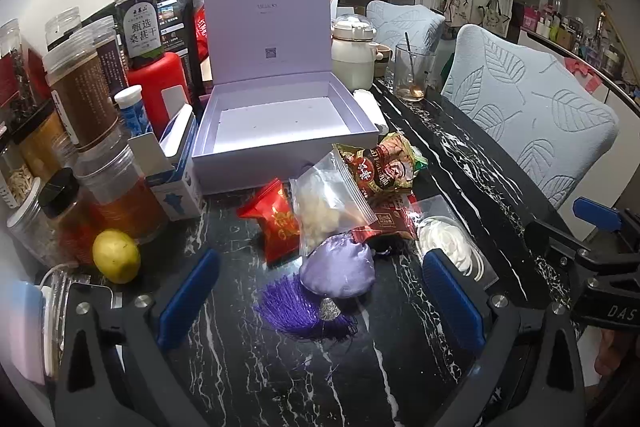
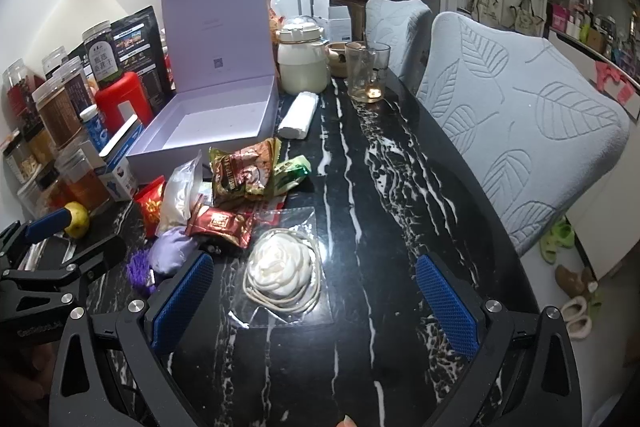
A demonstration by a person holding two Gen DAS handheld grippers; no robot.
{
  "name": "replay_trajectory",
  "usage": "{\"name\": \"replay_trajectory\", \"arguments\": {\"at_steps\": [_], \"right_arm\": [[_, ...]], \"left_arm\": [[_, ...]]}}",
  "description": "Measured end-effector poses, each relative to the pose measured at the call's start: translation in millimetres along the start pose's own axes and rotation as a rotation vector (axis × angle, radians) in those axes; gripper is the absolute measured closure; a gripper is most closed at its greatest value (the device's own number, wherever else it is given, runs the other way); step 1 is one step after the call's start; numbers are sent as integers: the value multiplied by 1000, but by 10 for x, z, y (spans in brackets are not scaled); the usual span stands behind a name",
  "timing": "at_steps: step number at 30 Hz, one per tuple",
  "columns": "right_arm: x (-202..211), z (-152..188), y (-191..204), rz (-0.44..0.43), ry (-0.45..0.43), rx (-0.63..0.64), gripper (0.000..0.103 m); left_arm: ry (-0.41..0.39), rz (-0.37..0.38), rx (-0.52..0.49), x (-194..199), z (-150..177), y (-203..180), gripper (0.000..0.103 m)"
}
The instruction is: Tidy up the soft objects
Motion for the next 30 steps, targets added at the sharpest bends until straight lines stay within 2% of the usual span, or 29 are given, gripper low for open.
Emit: {"name": "replay_trajectory", "arguments": {"at_steps": [30], "right_arm": [[1,5,12,1,2,8,0]], "left_arm": [[5,1,-1,10,14,14,0]]}}
Point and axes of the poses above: each gripper's, at about its wrist camera, not at the fingertips, and x roughly against the way its jaws point, y to its left, z to its underside, the point moved 9 cm from there along -x, roughly the way its jaws point, and after that the axes turned 8 degrees about -z, right-handed, at the moved point
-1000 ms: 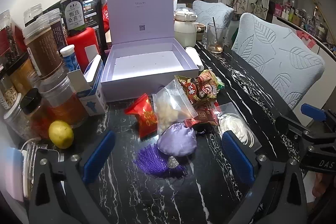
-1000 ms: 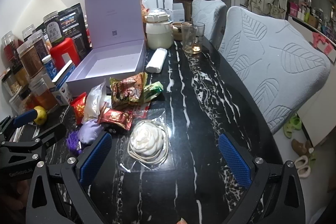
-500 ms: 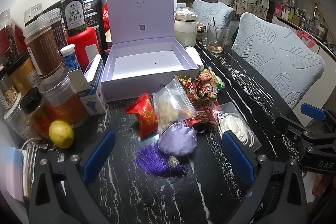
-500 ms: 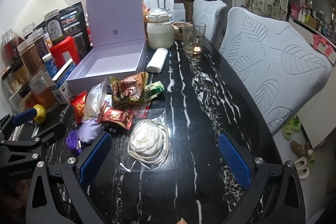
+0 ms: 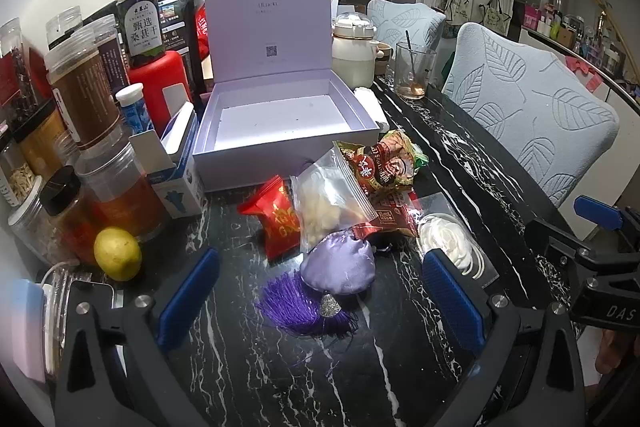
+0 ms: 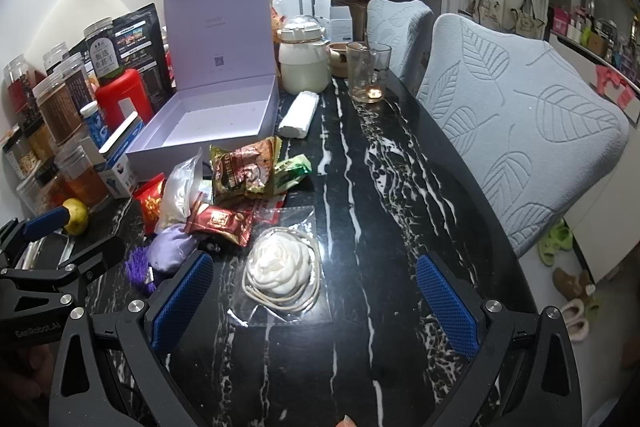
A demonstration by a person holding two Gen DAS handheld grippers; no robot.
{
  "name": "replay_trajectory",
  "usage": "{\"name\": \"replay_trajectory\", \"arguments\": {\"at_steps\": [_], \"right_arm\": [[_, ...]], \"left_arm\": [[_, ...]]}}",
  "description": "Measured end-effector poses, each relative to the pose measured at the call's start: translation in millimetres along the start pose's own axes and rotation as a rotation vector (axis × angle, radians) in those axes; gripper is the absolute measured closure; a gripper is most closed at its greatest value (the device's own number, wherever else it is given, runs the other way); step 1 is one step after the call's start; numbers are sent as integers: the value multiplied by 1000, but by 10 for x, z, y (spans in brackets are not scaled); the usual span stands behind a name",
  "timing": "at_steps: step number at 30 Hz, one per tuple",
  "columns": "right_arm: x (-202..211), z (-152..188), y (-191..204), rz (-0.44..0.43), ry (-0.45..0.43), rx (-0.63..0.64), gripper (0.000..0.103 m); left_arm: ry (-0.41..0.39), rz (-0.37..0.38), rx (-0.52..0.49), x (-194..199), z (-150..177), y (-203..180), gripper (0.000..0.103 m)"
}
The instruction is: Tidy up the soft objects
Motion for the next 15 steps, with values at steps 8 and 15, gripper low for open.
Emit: {"name": "replay_trajectory", "arguments": {"at_steps": [8,15], "right_arm": [[-2,-4,7,0,1,1,0],[-1,9,-2,-3,-1,2,0]], "left_arm": [[2,-1,-1,-6,9,-3,0],[8,1,0,-21,27,-4,0]]}}
Point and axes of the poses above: each gripper's, at about its wrist camera, not at the fingertips, and x roughly against the way its jaws point, y to its left, z to its underside, the point moved 9 cm from there along -x, roughly the way its jaws point, and after that the axes turned 8 degrees about -z, right-handed, at the moved point
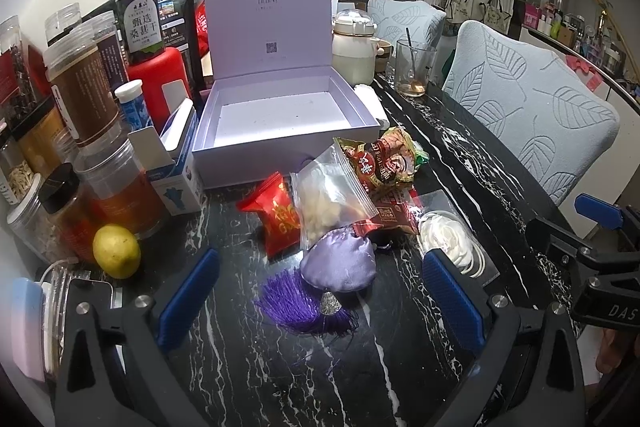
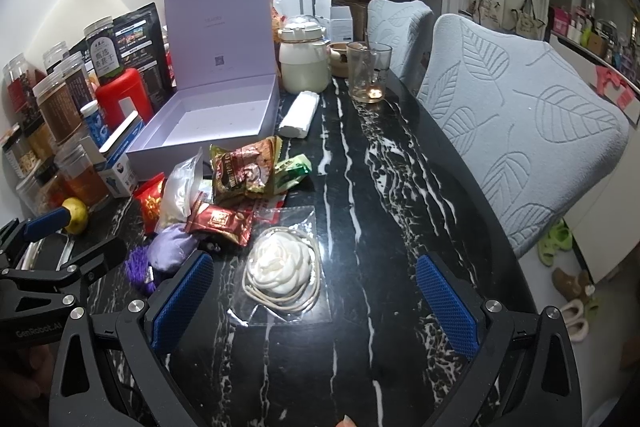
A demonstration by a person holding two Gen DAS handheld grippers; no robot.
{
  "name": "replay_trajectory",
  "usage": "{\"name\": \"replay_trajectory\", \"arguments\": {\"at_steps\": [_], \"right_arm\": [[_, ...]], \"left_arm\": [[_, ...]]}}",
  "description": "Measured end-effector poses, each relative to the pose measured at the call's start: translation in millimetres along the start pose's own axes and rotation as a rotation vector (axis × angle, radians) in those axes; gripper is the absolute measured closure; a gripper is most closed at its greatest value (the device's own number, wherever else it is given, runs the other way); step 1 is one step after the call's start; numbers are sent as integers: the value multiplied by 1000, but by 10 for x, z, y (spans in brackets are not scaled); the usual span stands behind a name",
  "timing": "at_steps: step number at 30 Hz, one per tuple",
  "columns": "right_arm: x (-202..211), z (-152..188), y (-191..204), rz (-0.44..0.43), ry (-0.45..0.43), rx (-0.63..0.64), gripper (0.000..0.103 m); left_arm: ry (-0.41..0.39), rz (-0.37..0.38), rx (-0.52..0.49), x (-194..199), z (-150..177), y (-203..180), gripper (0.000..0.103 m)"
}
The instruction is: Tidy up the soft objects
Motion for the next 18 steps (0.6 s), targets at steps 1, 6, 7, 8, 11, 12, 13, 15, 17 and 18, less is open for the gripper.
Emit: {"name": "replay_trajectory", "arguments": {"at_steps": [1,6,7,8,11,12,13,15,17,18], "right_arm": [[-1,3,-1,1,0,0,0],[2,1,0,3,1,1,0],[0,-3,6,3,1,1,0],[1,-3,6,3,1,1,0],[2,-6,5,4,-1,2,0],[3,-5,1,4,-1,2,0],[4,-3,-5,5,-1,3,0],[5,-7,-2,5,-2,3,0],[5,-11,6,2,-2,4,0],[4,-18,14,0,-1,5,0]], "left_arm": [[1,0,0,-6,2,-3,0],[-1,0,-4,0,-2,-10,0],[-1,-1,-5,1,-4,-11,0],[-2,-1,-6,3,-5,-12,0],[0,4,-7,4,-2,-21,0],[0,4,-7,6,-3,-24,0],[0,3,-8,8,-2,-25,0],[-1,3,-8,9,-3,-26,0],[1,3,-8,6,-2,-27,0],[2,3,-9,6,0,-28,0]]}}
Point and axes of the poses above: each gripper's, at about its wrist camera, not at the fingertips, and x roughly against the way its jaws point, y to its left, z to its underside, the point moved 9 cm from there along -x, roughly the way its jaws point, and after that the axes turned 8 degrees about -z, right-handed, at the moved point
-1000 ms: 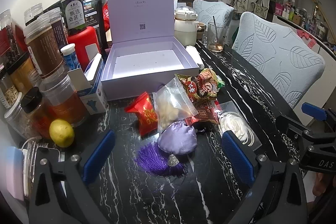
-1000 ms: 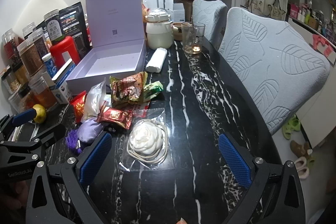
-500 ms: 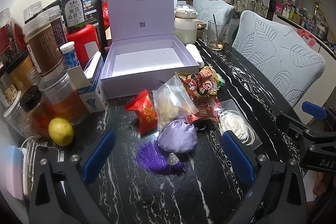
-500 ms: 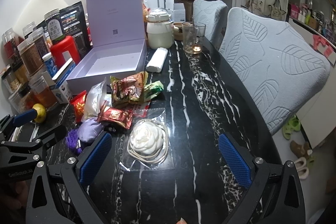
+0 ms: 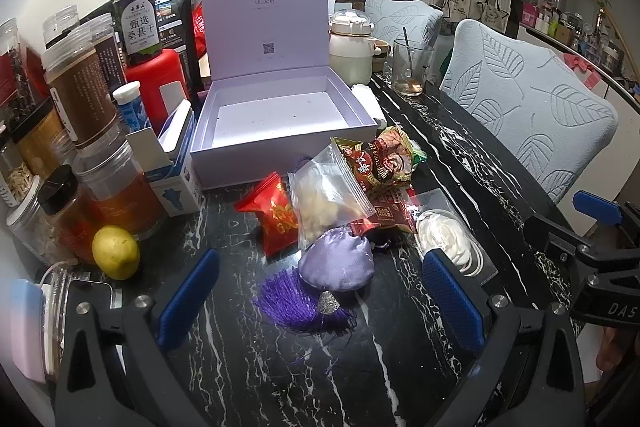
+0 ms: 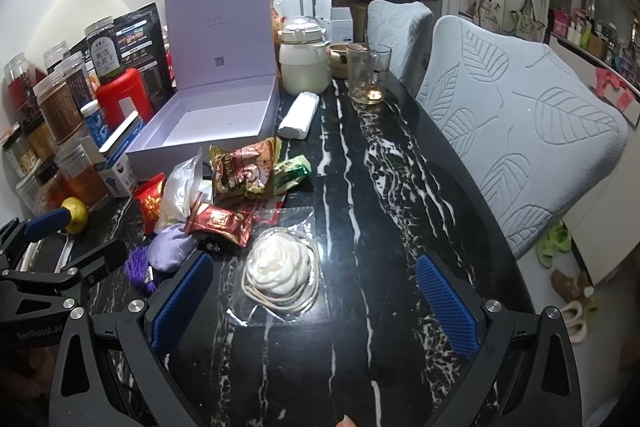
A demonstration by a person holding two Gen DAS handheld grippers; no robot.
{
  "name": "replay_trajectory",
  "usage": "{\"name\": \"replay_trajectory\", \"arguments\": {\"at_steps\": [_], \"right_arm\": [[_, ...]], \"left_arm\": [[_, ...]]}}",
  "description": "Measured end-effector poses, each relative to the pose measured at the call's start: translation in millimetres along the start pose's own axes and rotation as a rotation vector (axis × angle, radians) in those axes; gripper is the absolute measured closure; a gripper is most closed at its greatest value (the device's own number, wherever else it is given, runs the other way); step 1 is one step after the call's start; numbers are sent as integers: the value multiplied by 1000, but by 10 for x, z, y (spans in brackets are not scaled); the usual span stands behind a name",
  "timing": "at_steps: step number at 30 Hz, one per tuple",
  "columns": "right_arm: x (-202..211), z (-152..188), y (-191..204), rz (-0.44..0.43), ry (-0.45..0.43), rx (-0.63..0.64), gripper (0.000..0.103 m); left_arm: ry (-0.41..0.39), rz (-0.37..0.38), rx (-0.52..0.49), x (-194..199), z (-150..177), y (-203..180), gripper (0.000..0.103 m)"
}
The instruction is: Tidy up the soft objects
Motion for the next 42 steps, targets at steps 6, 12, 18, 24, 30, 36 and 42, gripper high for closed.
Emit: {"name": "replay_trajectory", "arguments": {"at_steps": [6,12,18,24,30,36,42], "right_arm": [[-4,11,47,-17,4,6,0],[-23,29,84,-50,-7,6,0],[-179,157,121,-91,36,-1,0],[-317,289,114,-118,70,-5,0],[-427,375,18,-141,90,-32,0],[-507,413,-96,-141,102,-48,0],[-582,434,-177,-150,113,-60,0]], "left_arm": [[-1,-9,12,9,-2,72,0],[13,-2,22,-58,53,153,0],[35,22,10,-165,146,138,0],[81,98,34,-329,254,47,0],[105,130,54,-495,267,-50,0],[141,144,64,-710,269,-140,0],[189,151,52,-896,314,-236,7]]}}
Point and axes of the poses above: each gripper's, at about its wrist camera, not at the fingertips, and x roughly against the way its jaws point, y to its left, z to its underside, the point moved 9 cm from there along -x, roughly the way its jaws point, and after that the axes turned 8 degrees about -z, right-handed, at the moved point
